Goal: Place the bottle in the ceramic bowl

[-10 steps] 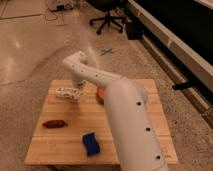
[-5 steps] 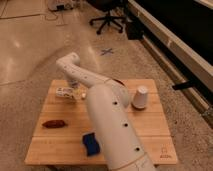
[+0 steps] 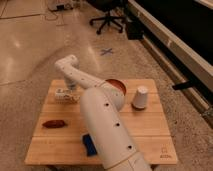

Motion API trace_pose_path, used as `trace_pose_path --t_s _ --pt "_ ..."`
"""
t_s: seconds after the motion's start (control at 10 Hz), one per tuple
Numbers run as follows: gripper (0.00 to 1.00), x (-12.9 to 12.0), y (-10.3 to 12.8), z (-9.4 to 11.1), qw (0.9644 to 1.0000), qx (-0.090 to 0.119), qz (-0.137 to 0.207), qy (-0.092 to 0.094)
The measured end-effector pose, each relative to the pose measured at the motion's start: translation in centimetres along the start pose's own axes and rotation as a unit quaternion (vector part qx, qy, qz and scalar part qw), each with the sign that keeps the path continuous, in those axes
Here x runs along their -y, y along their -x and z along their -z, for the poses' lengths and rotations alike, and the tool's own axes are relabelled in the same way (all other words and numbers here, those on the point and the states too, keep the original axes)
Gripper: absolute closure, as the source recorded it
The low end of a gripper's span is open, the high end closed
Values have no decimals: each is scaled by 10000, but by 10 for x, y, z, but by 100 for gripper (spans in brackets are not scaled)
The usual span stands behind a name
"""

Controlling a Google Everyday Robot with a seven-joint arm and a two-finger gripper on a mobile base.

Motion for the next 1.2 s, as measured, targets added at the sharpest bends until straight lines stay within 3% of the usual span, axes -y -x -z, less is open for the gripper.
trace_pose_path --t_s 0.3,0.7,1.0,1.2 --pt "98 -2 4 19 9995 293 97 -10" --pt "100 4 -40 71 9986 438 135 -265" --pt "100 3 -113 100 9985 274 -47 -462" --pt "100 -1 -161 100 9986 114 -213 -478"
